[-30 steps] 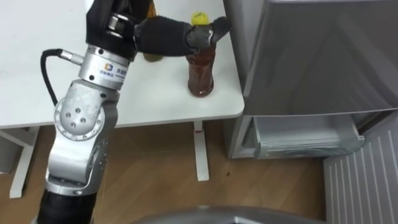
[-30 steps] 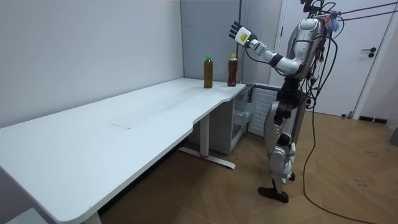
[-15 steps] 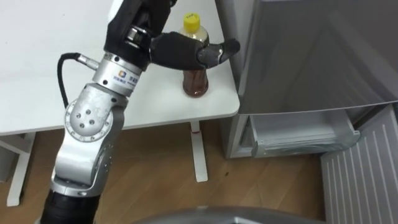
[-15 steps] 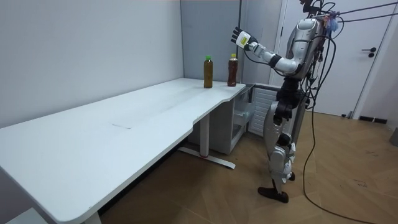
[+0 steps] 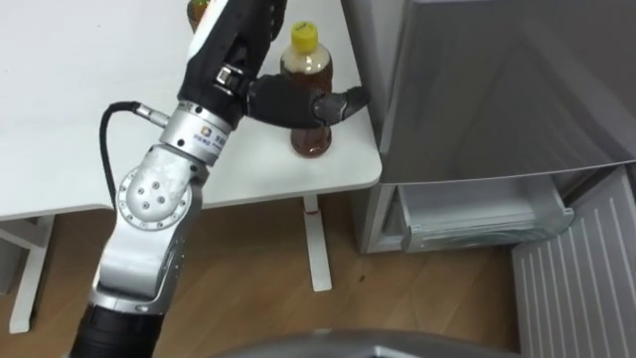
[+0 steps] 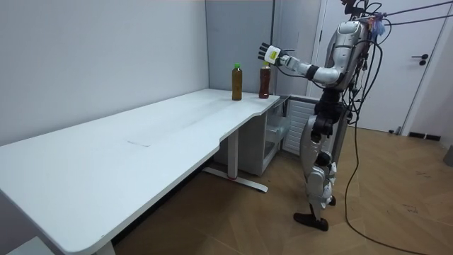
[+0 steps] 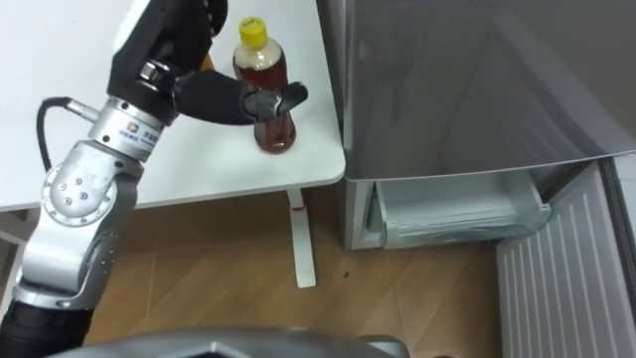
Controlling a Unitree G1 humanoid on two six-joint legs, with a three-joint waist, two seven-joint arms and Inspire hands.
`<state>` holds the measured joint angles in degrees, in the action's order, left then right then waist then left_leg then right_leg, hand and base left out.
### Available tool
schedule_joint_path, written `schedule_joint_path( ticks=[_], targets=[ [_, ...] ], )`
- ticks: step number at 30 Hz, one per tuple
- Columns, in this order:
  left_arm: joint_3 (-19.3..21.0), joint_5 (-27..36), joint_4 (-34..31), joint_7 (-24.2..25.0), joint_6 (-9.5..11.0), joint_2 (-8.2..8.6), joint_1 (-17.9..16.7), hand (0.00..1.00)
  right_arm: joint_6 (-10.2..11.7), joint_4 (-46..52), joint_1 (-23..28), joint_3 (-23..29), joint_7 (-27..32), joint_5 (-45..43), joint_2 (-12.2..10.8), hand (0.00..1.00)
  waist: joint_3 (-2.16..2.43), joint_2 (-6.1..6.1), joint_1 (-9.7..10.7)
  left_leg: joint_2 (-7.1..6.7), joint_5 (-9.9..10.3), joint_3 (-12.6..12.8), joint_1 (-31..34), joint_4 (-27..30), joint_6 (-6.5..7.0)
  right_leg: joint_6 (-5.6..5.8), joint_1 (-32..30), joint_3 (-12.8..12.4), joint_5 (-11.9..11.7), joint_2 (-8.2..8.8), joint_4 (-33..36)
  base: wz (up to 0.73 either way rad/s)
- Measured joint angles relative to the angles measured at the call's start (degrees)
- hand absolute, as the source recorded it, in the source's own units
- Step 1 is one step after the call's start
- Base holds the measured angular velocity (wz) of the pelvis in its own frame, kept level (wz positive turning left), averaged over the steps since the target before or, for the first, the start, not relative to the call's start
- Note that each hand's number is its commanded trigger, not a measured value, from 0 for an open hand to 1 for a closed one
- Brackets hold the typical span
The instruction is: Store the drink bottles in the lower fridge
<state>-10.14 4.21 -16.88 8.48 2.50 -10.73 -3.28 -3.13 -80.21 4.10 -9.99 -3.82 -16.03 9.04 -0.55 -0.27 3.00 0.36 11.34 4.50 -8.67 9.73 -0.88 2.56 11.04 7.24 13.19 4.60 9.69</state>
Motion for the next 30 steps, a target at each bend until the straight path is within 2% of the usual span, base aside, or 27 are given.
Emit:
schedule_joint_path(
  ticks=[22, 30],
  targets=[
    [0.0, -1.92, 0.15, -3.21, 0.01, -0.24, -0.58, 0.0, -0.02, -0.05, 0.37, 0.06, 0.42, 0.24, -0.24, 0.0, 0.24, 0.57, 0.0, 0.01, 0.0, 0.19, 0.03, 0.0, 0.0, 0.0, -0.1, -0.01, 0.0, 0.03, -0.06, 0.0],
    [0.87, 3.65, 2.25, -2.39, -0.15, -0.23, -0.81, 0.0, -0.68, 0.0, 0.58, 0.7, 0.61, 0.35, -0.56, 0.0, 0.15, 0.13, 0.05, 0.04, 0.0, 0.43, -0.23, -0.09, 0.0, 0.0, -0.03, -0.33, 0.0, 0.03, 0.03, -0.01]
  ],
)
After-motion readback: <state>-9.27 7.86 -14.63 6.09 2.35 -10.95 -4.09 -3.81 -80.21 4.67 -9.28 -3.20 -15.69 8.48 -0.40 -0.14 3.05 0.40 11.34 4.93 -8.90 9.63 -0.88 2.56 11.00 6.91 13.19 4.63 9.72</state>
